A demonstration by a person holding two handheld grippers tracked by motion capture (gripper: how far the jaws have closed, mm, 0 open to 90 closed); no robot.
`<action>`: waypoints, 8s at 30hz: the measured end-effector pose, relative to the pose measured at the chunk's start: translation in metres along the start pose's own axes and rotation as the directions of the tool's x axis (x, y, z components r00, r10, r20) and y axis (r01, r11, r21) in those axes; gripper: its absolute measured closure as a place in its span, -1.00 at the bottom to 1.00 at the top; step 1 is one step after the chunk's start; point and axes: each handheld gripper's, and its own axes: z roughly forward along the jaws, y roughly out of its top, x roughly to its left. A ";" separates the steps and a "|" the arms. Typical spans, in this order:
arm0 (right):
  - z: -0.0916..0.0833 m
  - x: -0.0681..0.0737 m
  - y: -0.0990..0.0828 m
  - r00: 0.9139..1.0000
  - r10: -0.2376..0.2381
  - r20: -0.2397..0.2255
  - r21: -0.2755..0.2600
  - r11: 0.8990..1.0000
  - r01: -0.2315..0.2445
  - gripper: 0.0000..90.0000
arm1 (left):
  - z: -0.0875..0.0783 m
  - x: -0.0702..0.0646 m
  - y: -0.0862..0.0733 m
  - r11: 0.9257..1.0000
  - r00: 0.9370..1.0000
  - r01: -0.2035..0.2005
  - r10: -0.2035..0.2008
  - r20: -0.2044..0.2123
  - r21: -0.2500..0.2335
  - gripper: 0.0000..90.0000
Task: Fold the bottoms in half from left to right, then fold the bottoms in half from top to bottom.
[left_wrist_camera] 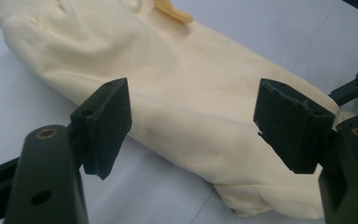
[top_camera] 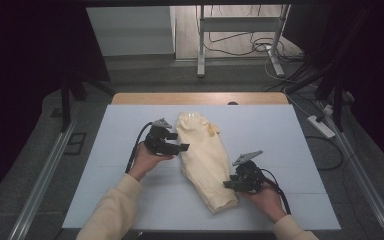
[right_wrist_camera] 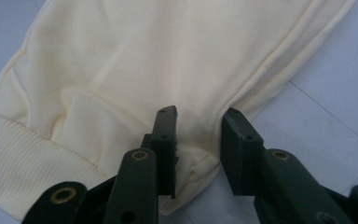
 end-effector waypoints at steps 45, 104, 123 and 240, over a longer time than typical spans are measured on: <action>0.000 0.050 -0.007 0.978 -0.118 -0.171 0.003 0.993 0.120 0.90 | -0.007 0.003 0.000 1.000 1.000 0.000 0.000 -0.002 -0.019 -0.40; -0.014 -0.021 0.034 0.997 -0.016 0.074 -0.217 0.976 0.032 -0.17 | -0.011 -0.003 -0.002 0.998 0.999 -0.026 0.027 0.020 -0.051 -0.42; -0.004 -0.051 0.062 0.995 0.033 0.097 -0.229 0.973 -0.010 -0.18 | 0.002 0.002 -0.002 0.999 1.000 -0.025 0.025 0.003 -0.030 -0.43; 0.014 -0.097 0.146 0.988 -0.037 0.149 -0.228 0.971 0.071 0.78 | 0.027 0.036 0.068 0.996 0.996 -0.082 0.082 -0.026 -0.027 0.78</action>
